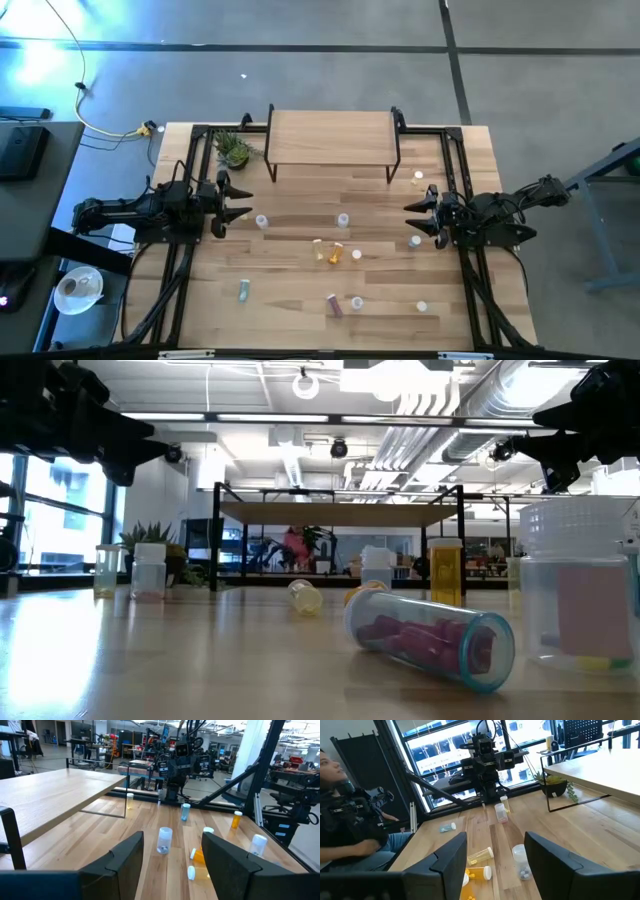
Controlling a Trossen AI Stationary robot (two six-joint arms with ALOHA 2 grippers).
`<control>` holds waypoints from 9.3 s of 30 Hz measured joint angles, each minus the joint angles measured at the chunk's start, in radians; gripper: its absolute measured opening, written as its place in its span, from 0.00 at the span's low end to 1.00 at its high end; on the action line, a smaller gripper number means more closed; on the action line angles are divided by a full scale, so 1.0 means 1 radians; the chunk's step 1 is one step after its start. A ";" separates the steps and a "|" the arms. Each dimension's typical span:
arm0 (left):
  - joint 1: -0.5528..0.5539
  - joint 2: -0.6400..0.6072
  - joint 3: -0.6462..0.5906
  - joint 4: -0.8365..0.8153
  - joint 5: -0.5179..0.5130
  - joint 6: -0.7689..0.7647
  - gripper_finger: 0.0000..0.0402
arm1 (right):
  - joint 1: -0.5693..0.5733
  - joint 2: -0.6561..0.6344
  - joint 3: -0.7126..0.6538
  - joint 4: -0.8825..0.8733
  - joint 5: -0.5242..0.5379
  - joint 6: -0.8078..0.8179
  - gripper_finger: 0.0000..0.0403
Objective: Pick and place medicine bottles onto shelf by color
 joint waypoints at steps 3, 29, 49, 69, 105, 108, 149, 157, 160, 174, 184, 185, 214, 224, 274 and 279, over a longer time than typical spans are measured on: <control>0.000 0.000 0.000 0.000 0.000 0.000 0.47 | 0.000 0.000 0.000 0.000 0.000 0.000 0.47; 0.000 0.000 0.000 0.000 0.000 0.000 0.47 | 0.000 0.000 0.000 0.000 0.000 0.000 0.47; 0.000 0.000 0.000 0.000 0.000 0.000 0.47 | 0.000 0.000 0.000 0.000 0.000 0.000 0.47; 0.000 0.012 0.000 -0.004 0.000 -0.061 0.48 | 0.000 0.000 0.000 0.000 0.000 0.000 0.47; 0.000 0.490 0.351 -0.322 -0.087 -0.063 0.60 | 0.000 0.000 0.000 0.000 0.000 0.000 0.47; 0.000 0.561 0.379 -0.349 -0.038 -0.062 0.60 | 0.000 0.000 0.000 0.000 0.000 0.000 0.47; -0.093 0.976 0.385 -0.339 -0.093 -0.113 0.60 | 0.000 0.000 0.000 0.000 0.000 0.000 0.47; -0.093 1.002 0.385 -0.332 -0.120 -0.113 0.60 | 0.000 0.000 0.000 0.000 0.000 0.000 0.47; -0.093 1.015 0.385 -0.328 -0.128 -0.110 0.57 | 0.000 0.000 0.000 0.000 0.000 0.000 0.47; -0.093 1.034 0.385 -0.313 -0.120 -0.105 0.39 | 0.000 0.000 0.000 0.000 0.000 0.000 0.47; -0.093 1.034 0.396 -0.293 -0.119 -0.113 0.33 | 0.000 0.000 0.000 0.000 0.000 0.000 0.47; -0.092 1.034 0.409 -0.293 -0.119 -0.113 0.34 | 0.000 0.000 0.000 0.000 0.000 0.000 0.47; 0.482 1.230 1.254 -0.505 -0.246 0.158 0.34 | 0.000 0.000 0.000 0.000 0.000 0.000 0.47; 0.600 1.465 1.461 -0.665 -0.112 0.120 0.34 | 0.000 0.000 0.000 0.000 0.000 0.000 0.47; 0.674 1.684 1.491 -0.773 -0.045 0.044 0.43 | 0.000 0.000 0.000 0.000 0.000 0.000 0.47; 0.674 1.682 1.491 -0.758 -0.044 0.045 0.49 | 0.000 0.000 0.000 0.000 0.000 0.000 0.47</control>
